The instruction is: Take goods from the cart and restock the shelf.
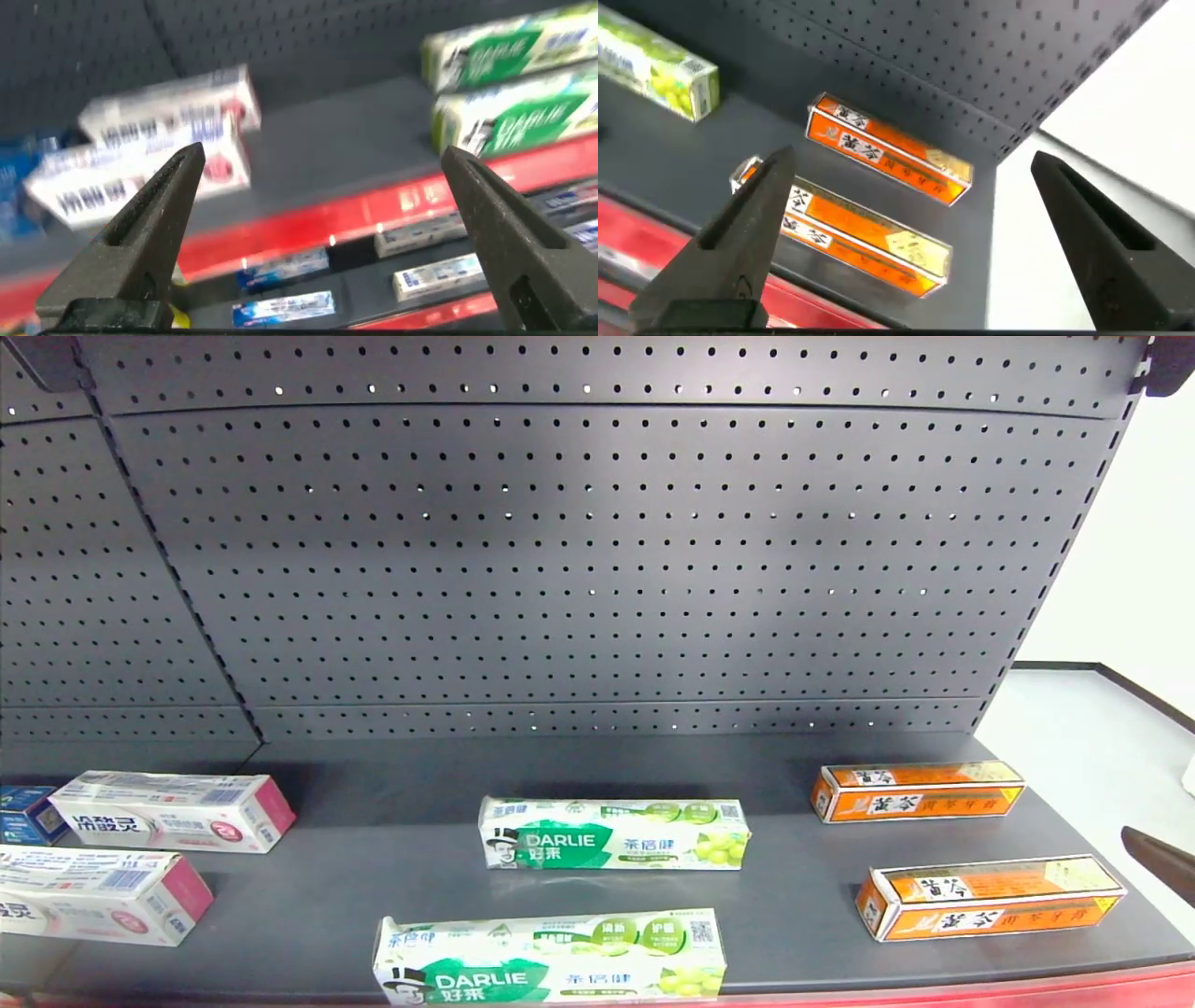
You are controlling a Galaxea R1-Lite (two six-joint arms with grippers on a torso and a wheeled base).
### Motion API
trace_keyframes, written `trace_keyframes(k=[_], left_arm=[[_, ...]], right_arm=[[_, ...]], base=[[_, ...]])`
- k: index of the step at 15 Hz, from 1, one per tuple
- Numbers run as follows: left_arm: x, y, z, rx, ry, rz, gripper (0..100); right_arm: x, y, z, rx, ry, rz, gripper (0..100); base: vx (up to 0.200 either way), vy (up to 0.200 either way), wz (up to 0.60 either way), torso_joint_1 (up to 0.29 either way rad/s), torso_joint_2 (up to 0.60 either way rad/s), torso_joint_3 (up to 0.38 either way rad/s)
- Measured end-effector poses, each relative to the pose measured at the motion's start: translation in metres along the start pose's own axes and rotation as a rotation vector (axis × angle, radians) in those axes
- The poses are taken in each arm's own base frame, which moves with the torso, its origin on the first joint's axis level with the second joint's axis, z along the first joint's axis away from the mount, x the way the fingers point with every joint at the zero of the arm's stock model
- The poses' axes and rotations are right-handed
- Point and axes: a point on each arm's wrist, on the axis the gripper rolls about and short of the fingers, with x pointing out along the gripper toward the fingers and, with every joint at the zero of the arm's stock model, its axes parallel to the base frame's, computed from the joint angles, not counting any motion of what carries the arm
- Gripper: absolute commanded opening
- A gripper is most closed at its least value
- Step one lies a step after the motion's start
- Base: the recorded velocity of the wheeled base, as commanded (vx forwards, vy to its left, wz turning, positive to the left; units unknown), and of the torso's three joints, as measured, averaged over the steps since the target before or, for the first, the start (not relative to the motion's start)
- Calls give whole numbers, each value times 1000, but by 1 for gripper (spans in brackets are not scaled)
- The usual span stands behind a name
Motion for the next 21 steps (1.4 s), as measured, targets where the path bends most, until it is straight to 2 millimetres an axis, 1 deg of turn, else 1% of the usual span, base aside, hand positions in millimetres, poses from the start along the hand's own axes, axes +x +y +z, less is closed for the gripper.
trace_keyframes(k=[2, 3, 4, 8, 11, 13, 17, 19, 21], left_arm=[[16, 7, 34, 48, 32, -34, 100], [26, 9, 45, 110, 55, -54, 100], [37, 10, 49, 145, 89, -74, 100], [69, 9, 49, 199, 205, -150, 100], [95, 7, 44, 281, 297, -213, 100], [114, 3, 40, 299, 345, -265, 100], [150, -9, 31, 315, 384, -333, 100], [162, -13, 23, 320, 427, -353, 100], [167, -14, 17, 321, 467, -346, 100]], right_arm=[[12, 3, -10, 58, -15, -49, 100], [16, 5, -17, 63, 10, -60, 100], [19, 6, -21, 62, 29, -60, 100], [28, 8, -25, 64, 70, -64, 100], [37, 10, -26, 66, 89, -57, 100], [42, 11, -27, 69, 107, -53, 100], [46, 9, -30, 86, 135, -79, 100], [47, 7, -29, 90, 136, -94, 100], [47, 6, -28, 91, 134, -100, 100]], base=[[0, 0, 0, 0, 0, 0], [0, 0, 0, 0, 0, 0], [0, 0, 0, 0, 0, 0], [0, 0, 0, 0, 0, 0], [0, 0, 0, 0, 0, 0], [0, 0, 0, 0, 0, 0], [0, 0, 0, 0, 0, 0], [0, 0, 0, 0, 0, 0], [0, 0, 0, 0, 0, 0]])
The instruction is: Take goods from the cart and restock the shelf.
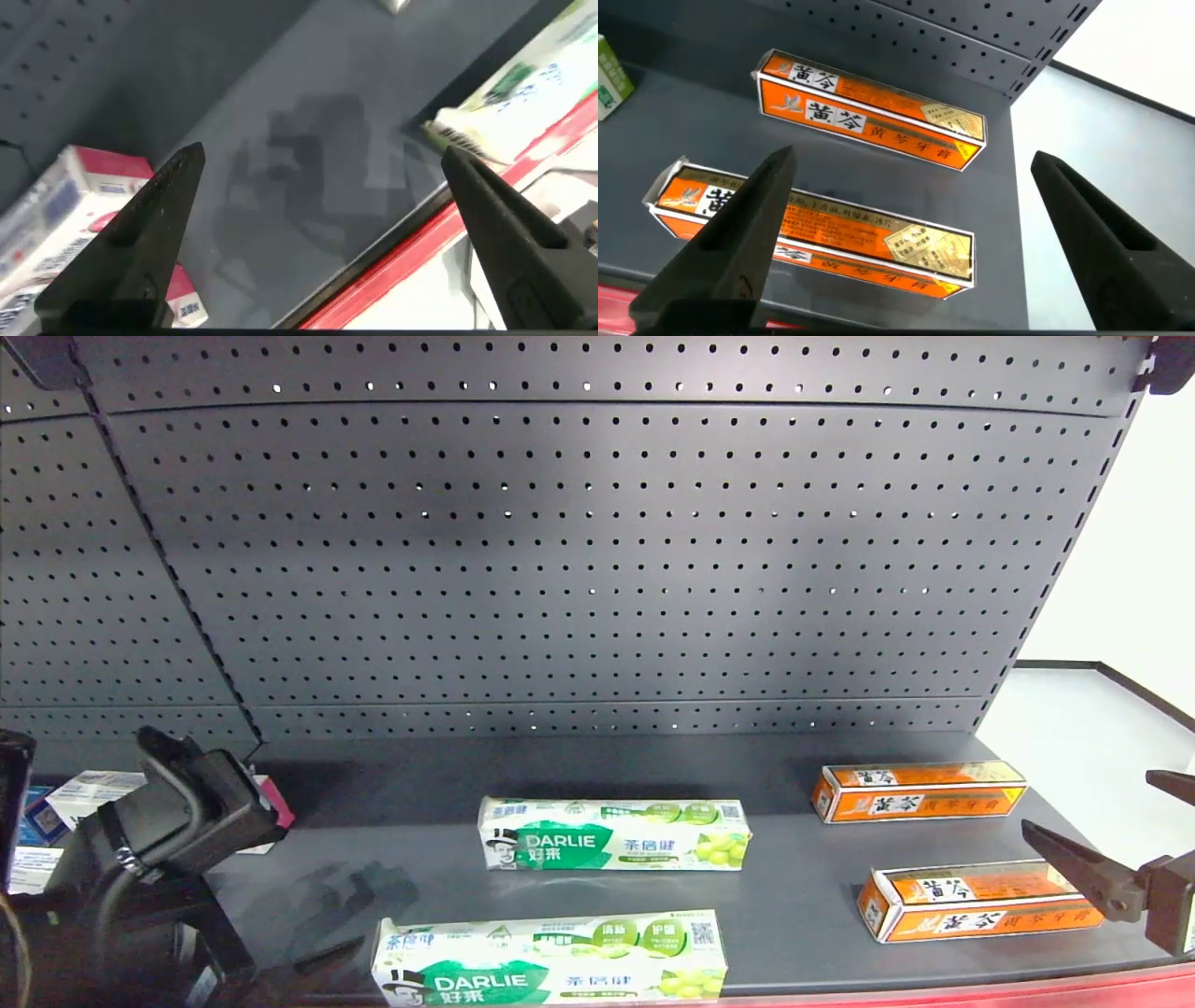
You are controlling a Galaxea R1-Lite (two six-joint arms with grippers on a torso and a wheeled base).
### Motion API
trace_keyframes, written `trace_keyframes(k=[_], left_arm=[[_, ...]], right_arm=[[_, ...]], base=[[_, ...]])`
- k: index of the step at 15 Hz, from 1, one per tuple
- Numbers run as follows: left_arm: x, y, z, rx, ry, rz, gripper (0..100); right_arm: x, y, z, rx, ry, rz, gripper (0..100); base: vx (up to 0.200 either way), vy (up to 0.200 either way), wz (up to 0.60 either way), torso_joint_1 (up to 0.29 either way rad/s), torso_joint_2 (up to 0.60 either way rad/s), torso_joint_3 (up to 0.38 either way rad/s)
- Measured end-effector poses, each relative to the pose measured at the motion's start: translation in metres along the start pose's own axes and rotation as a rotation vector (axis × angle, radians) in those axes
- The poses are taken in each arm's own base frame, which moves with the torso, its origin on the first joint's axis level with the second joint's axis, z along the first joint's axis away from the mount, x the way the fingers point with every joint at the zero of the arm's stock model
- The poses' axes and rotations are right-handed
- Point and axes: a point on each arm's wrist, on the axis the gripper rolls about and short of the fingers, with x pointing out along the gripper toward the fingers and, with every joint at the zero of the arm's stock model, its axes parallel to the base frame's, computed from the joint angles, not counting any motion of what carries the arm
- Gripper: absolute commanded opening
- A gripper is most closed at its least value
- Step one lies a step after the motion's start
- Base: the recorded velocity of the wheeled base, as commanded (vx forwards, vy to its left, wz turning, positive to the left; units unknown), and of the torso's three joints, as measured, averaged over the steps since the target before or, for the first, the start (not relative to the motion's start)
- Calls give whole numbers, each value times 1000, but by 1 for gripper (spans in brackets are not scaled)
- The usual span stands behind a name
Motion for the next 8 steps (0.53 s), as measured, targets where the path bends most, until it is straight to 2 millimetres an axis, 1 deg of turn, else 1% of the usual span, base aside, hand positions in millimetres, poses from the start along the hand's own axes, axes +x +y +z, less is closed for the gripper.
trace_keyframes(k=[5, 8], left_arm=[[7, -2, -9, -27, 63, 18, 100], [11, -2, -8, -23, 60, 19, 100]], right_arm=[[0, 0, -2, 12, 8, -1, 100], [1, 0, -3, 11, 12, 0, 100]], base=[[0, 0, 0, 0, 0, 0], [0, 0, 0, 0, 0, 0]])
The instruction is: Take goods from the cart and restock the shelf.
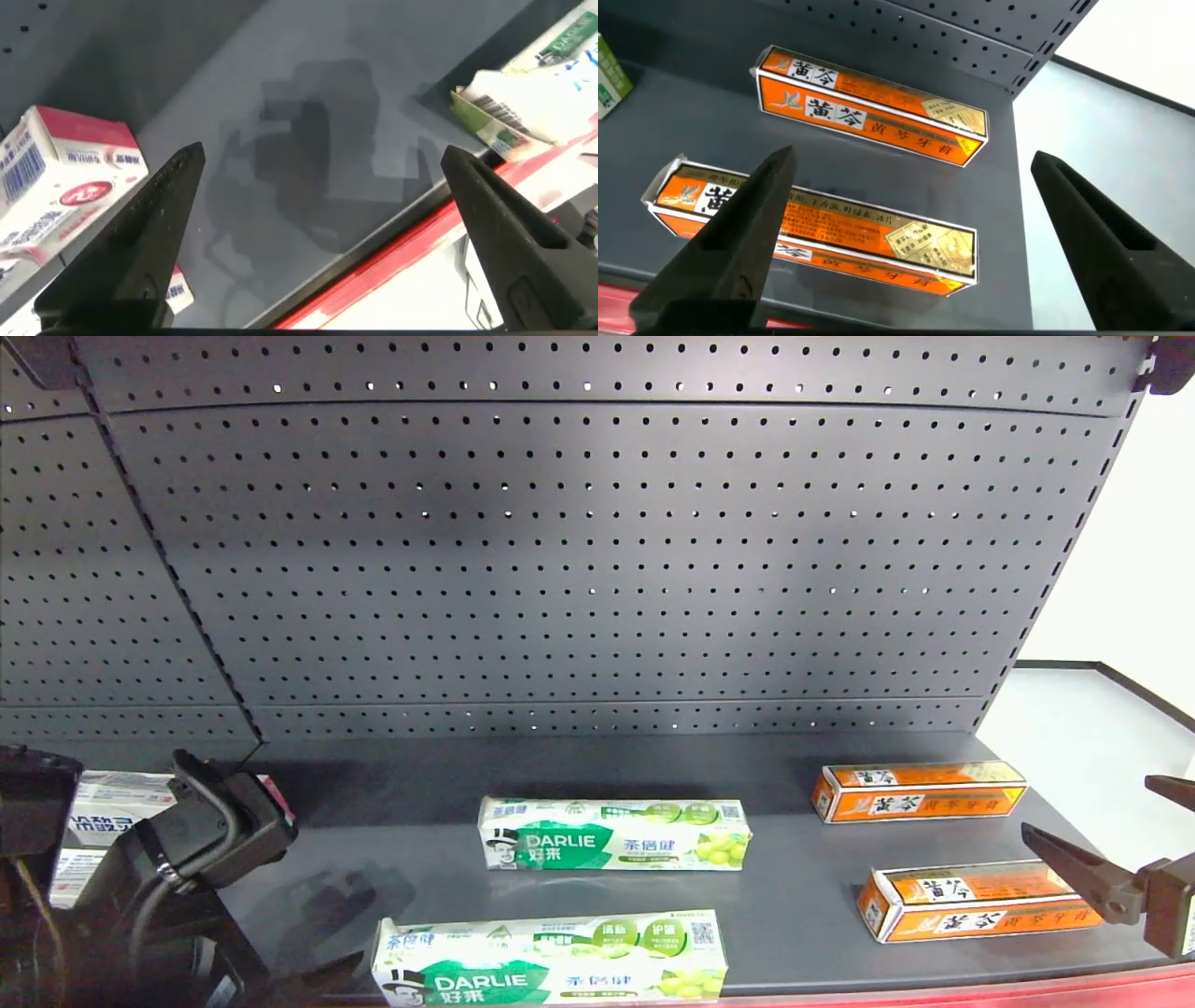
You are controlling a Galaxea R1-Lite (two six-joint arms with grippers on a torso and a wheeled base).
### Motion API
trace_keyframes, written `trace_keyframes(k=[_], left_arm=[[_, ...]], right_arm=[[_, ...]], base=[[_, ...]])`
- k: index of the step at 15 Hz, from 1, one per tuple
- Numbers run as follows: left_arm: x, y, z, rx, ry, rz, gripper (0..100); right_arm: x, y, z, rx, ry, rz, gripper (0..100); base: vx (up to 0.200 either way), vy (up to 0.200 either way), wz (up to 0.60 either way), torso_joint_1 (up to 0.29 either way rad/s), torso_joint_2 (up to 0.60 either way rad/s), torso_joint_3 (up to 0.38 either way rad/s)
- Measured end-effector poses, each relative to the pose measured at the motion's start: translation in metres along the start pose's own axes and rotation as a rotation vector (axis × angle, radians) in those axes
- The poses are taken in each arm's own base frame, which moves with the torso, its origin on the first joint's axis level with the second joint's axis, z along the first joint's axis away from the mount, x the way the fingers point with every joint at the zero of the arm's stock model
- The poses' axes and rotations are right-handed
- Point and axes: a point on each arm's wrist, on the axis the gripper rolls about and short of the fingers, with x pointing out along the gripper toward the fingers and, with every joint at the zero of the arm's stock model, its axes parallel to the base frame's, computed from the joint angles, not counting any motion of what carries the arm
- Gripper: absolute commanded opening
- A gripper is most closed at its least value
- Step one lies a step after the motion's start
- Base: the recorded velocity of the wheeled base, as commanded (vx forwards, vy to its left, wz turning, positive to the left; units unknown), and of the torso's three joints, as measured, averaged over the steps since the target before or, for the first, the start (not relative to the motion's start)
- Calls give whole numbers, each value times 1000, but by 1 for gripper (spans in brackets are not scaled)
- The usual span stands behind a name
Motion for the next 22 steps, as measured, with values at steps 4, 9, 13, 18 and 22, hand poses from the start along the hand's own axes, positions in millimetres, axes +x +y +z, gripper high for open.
trace_keyframes(k=[4, 9, 13, 18, 22], left_arm=[[9, 3, 8, 5, -29, 5, 100], [13, -2, 11, 26, -29, -24, 100], [13, -6, 13, 42, -36, -46, 100], [14, -10, 14, 59, -40, -64, 100], [16, -13, 15, 69, -36, -79, 100]], right_arm=[[-1, -1, -1, 2, -1, -7, 100], [-1, -1, -1, 3, 0, -8, 100], [-2, 0, -5, 0, 7, -6, 100], [-5, 0, -8, -2, 10, -4, 100], [-5, 0, -9, -3, 10, -2, 100]], base=[[0, 0, 0, 0, 0, 0], [0, 0, 0, 0, 0, 0], [0, 0, 0, 0, 0, 0], [0, 0, 0, 0, 0, 0], [0, 0, 0, 0, 0, 0]])
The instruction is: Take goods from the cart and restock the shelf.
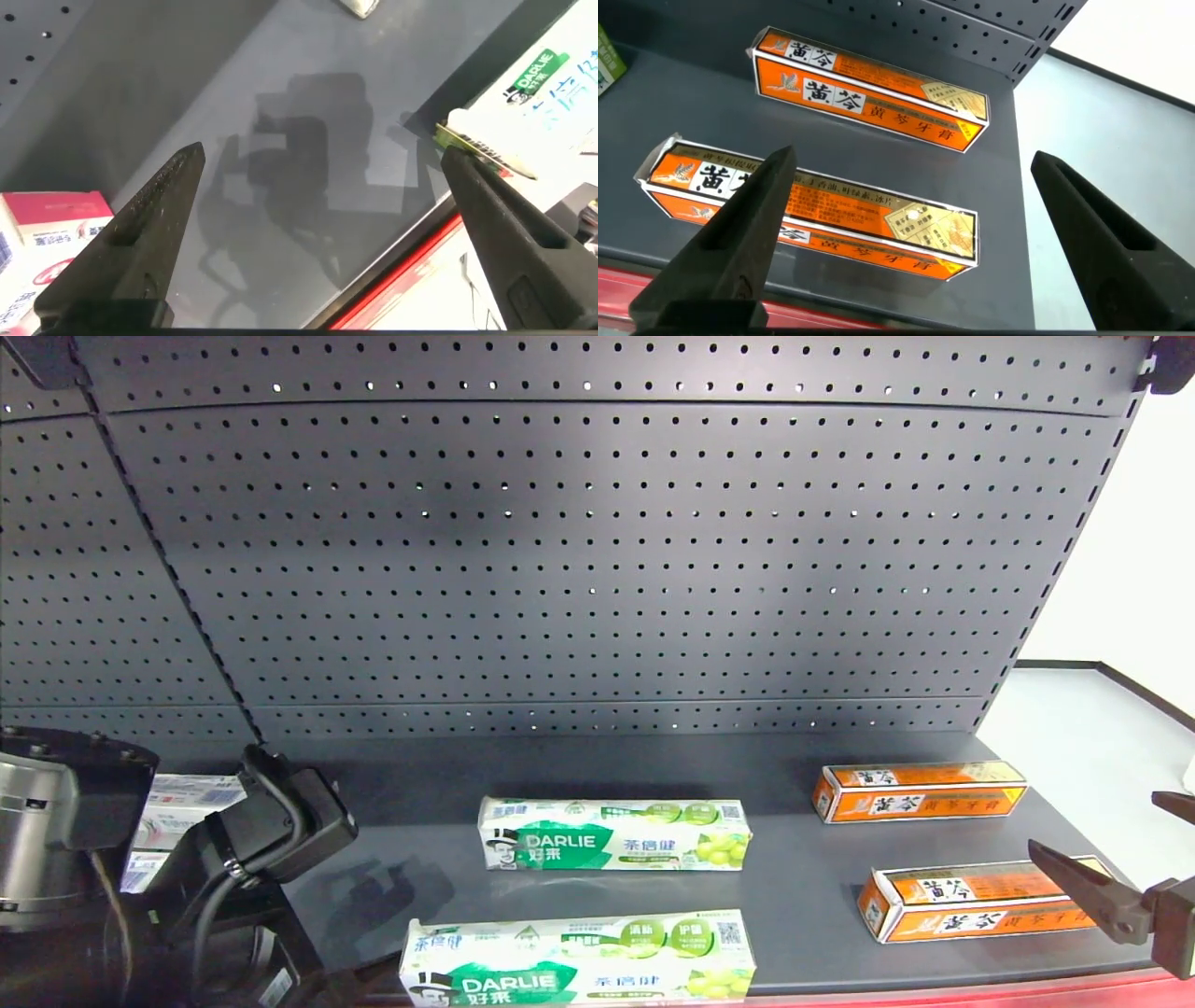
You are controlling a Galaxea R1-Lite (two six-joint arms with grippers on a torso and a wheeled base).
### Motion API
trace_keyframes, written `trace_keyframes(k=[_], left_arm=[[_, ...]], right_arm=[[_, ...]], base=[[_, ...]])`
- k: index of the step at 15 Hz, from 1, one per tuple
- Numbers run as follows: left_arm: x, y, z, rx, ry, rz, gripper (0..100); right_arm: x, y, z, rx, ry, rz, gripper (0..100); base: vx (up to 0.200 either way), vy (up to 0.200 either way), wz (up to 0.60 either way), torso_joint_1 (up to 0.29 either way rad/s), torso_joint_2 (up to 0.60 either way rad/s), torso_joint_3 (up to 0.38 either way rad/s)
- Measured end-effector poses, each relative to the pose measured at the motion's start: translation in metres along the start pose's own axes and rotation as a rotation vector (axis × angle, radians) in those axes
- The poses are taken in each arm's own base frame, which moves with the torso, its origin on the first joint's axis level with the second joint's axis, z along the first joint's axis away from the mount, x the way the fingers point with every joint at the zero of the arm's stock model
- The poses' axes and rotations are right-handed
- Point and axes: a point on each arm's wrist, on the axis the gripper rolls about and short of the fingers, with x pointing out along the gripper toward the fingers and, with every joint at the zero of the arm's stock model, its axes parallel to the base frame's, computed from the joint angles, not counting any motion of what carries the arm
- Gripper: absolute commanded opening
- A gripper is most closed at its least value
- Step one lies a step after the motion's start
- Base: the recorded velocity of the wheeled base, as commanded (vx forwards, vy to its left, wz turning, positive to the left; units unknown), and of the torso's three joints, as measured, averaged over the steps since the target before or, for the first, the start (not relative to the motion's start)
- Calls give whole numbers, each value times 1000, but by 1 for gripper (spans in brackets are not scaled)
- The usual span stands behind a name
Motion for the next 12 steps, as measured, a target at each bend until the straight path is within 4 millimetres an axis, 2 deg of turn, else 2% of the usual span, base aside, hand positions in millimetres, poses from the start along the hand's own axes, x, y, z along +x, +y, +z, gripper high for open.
trace_keyframes(k=[12], left_arm=[[10, -8, 13, 43, -9, -52, 100]], right_arm=[[-1, 1, -4, -3, 11, 2, 100]], base=[[0, 0, 0, 0, 0, 0]])
